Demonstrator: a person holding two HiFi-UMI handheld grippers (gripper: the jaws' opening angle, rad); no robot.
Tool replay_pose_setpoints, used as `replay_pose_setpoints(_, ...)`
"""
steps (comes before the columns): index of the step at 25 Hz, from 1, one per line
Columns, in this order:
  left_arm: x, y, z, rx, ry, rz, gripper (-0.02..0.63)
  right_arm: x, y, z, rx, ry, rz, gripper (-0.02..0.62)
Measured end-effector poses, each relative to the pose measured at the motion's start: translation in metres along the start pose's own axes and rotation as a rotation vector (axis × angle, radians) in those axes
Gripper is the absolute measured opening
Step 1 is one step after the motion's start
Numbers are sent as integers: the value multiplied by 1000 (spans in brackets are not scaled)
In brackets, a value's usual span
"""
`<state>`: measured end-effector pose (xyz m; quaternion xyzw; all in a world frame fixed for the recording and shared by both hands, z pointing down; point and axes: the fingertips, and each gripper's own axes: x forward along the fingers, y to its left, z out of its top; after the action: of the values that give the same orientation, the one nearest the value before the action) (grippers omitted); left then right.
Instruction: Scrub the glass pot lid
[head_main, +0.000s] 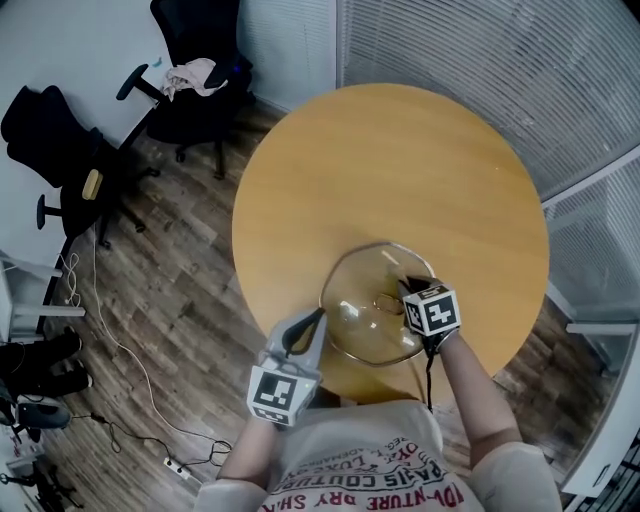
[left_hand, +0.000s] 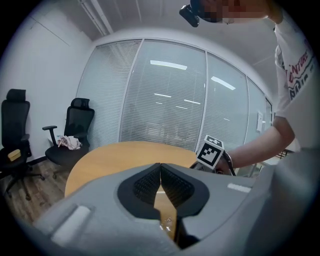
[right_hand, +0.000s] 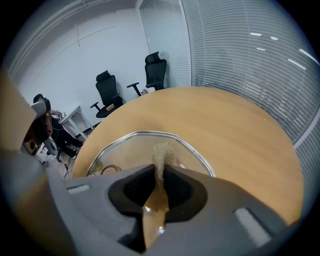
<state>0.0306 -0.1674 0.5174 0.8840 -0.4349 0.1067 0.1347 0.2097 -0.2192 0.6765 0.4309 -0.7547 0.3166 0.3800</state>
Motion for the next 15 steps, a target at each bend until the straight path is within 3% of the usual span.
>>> replay_pose_setpoints(15,-19,20,-14,-13,7,46,9,22,29,11,-115,138,31,54)
